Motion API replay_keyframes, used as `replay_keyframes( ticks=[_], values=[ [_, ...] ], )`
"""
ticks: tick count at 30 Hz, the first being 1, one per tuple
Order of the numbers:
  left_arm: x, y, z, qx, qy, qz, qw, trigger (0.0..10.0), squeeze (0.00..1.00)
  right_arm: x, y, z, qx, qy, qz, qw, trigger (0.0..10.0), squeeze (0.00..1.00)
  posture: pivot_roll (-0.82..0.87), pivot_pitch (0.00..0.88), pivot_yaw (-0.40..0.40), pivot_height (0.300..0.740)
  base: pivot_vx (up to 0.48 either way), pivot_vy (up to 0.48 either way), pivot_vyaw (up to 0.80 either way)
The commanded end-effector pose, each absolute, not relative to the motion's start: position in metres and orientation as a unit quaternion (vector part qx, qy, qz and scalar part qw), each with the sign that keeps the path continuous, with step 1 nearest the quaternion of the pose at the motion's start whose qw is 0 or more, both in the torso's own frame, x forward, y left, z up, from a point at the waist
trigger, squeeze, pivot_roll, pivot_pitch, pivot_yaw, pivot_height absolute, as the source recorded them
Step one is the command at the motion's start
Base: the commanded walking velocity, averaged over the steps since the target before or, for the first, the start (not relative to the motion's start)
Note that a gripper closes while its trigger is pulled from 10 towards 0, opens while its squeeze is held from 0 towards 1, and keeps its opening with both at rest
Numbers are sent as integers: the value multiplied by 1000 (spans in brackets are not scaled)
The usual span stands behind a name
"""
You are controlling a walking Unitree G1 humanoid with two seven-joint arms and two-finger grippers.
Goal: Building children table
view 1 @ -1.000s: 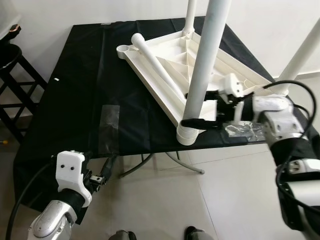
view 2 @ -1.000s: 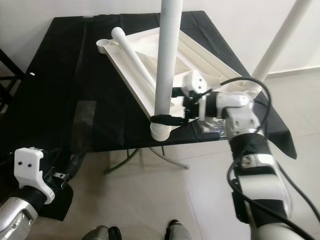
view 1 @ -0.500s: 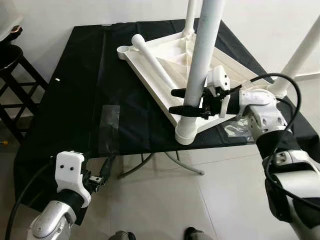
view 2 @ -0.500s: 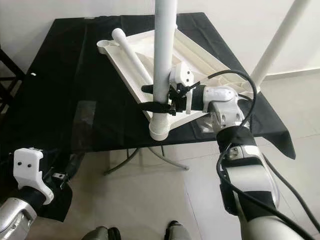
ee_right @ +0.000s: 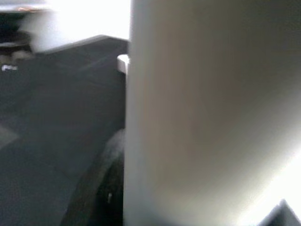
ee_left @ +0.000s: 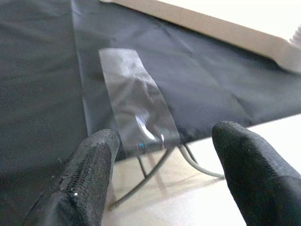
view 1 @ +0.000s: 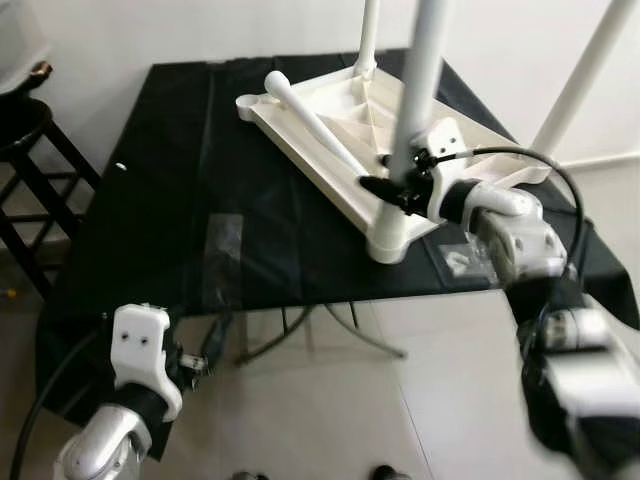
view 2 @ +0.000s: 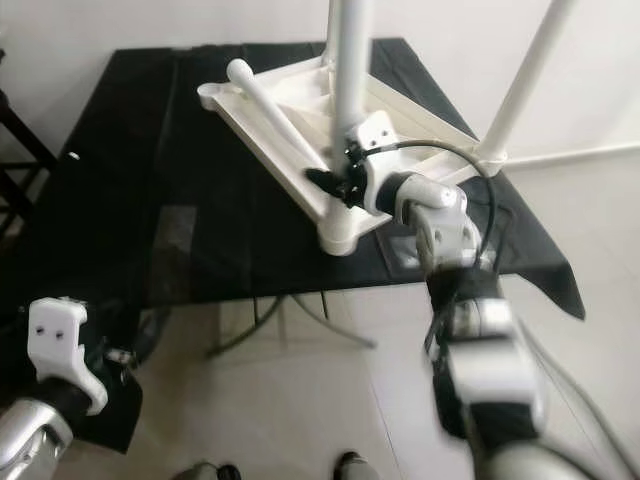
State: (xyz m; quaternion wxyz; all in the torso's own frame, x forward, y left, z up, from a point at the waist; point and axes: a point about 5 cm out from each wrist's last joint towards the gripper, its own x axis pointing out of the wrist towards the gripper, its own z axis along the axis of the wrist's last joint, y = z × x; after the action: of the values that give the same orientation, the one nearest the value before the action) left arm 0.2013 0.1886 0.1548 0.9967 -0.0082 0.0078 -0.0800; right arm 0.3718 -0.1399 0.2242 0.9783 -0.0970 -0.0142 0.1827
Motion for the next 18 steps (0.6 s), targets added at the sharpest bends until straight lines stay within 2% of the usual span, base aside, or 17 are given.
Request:
replay_keyframes(
  ticks=[1,2,9,10,11,13,14,17,18],
  values=[
    [201,191,154,-1,12,-79,997,10000,0,353,-131,174,-99,99,143,980,0,0,14,206,13,740,0,0,0],
    [202,191,154,0,11,-78,997,10000,0,349,-112,172,-55,89,127,986,0,0,13,198,21,740,0,0,0],
    [205,189,154,-2,9,-81,997,10000,0,357,-96,181,-52,82,147,984,0,0,2,196,12,740,0,0,0],
    [206,189,154,-4,7,-80,997,10000,0,357,-92,182,-60,88,164,981,10000,0,-1,196,8,740,0,0,0],
    [206,189,155,-4,5,-79,997,10000,0,355,-89,185,-72,90,178,977,10000,388,-3,197,7,740,0,0,0],
    [207,189,155,-4,4,-78,997,10000,0,353,-88,187,-80,92,184,975,10000,388,-3,197,7,740,0,0,0],
    [207,189,155,-5,3,-78,997,10000,0,350,-86,193,-72,88,214,970,10000,1000,-1,197,7,740,0,0,0],
    [207,189,155,-4,2,-77,997,10000,0,350,-85,205,-62,70,259,961,10000,1000,-1,197,7,740,0,0,0],
    [207,189,155,-5,1,-78,997,10000,0,351,-83,215,-71,51,325,942,10000,1000,4,199,8,740,0,0,0]
  ],
)
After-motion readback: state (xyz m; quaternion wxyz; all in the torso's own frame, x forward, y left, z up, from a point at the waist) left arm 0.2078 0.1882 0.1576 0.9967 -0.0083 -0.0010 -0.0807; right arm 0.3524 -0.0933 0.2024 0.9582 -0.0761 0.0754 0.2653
